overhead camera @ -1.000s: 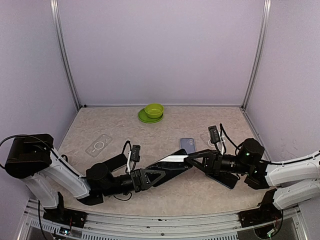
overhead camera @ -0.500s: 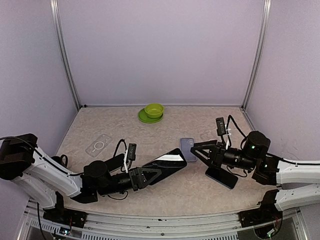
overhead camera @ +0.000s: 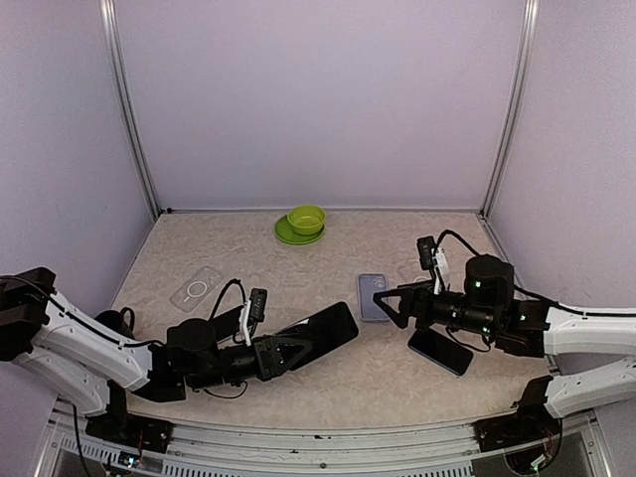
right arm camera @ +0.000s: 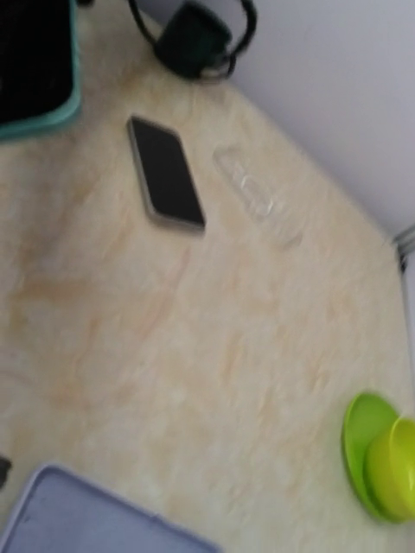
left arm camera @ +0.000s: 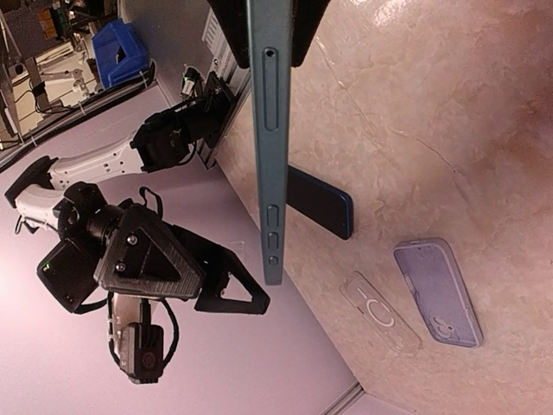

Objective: Put the phone into the phone case
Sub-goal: Adjust the phone case at the center of the board.

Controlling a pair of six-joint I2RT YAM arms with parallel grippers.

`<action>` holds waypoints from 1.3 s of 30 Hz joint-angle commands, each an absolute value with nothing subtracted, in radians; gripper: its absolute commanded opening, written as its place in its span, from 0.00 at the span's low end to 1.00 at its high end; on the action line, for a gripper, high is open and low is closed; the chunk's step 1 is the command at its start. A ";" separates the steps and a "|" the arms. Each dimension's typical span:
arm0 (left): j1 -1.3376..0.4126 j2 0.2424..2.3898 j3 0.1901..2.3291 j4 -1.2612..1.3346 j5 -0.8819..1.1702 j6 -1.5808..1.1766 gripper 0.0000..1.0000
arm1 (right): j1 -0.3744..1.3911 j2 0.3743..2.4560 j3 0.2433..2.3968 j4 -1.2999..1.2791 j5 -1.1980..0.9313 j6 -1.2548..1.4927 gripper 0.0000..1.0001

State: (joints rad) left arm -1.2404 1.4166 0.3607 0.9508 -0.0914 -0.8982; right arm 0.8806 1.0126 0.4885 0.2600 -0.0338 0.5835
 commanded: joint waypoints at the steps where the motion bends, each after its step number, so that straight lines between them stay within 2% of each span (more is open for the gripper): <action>1: -1.238 1.387 0.362 0.949 -0.119 -0.881 0.00 | 0.860 1.095 0.551 0.153 0.038 0.589 0.97; 7: -1.245 1.350 0.343 0.907 -0.173 -0.872 0.00 | 0.789 1.183 0.558 0.170 -0.052 0.637 1.00; 24: -1.266 1.289 0.309 0.870 -0.261 -0.878 0.00 | 0.705 1.580 0.759 0.074 -0.057 0.580 0.98; 39: -1.275 1.288 0.282 0.885 -0.305 -0.883 0.00 | 0.651 1.718 0.792 0.131 -0.105 0.554 0.95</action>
